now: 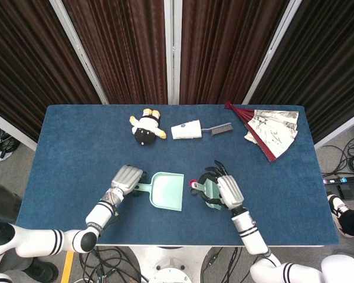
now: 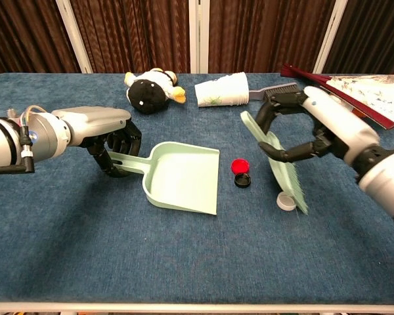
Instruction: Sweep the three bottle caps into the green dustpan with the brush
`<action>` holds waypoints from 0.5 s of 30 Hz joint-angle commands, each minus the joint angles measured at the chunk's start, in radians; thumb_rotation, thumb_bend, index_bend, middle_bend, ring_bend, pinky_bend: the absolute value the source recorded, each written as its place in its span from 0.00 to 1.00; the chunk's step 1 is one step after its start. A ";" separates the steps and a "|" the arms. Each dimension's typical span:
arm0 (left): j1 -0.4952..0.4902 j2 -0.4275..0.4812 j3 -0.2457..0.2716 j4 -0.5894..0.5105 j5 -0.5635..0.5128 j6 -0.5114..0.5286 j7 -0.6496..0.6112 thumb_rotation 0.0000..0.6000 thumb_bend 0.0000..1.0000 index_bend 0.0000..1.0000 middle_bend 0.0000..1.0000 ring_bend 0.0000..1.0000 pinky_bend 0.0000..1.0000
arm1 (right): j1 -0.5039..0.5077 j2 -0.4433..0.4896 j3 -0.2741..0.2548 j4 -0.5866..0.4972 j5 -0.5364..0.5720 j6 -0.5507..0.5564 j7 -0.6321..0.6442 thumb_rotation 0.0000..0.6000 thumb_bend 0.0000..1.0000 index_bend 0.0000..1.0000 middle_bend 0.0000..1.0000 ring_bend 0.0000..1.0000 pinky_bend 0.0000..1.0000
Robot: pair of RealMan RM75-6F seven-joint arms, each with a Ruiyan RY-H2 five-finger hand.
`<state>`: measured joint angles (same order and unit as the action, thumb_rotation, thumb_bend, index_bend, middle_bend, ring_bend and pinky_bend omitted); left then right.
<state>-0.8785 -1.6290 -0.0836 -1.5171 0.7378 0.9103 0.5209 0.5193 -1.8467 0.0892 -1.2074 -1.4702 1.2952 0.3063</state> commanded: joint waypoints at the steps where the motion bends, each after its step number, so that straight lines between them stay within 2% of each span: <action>1: 0.001 -0.004 -0.002 0.005 -0.001 0.001 -0.002 1.00 0.37 0.62 0.59 0.47 0.35 | 0.037 -0.067 0.047 0.069 0.007 -0.028 0.016 1.00 0.60 0.72 0.57 0.21 0.03; 15: -0.013 -0.033 -0.019 0.038 0.006 -0.016 0.003 1.00 0.37 0.62 0.59 0.47 0.35 | 0.129 -0.184 0.111 0.182 -0.007 -0.083 0.112 1.00 0.60 0.72 0.57 0.21 0.03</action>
<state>-0.8906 -1.6608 -0.1029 -1.4796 0.7431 0.8957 0.5239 0.6417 -2.0239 0.1953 -1.0320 -1.4780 1.2187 0.4114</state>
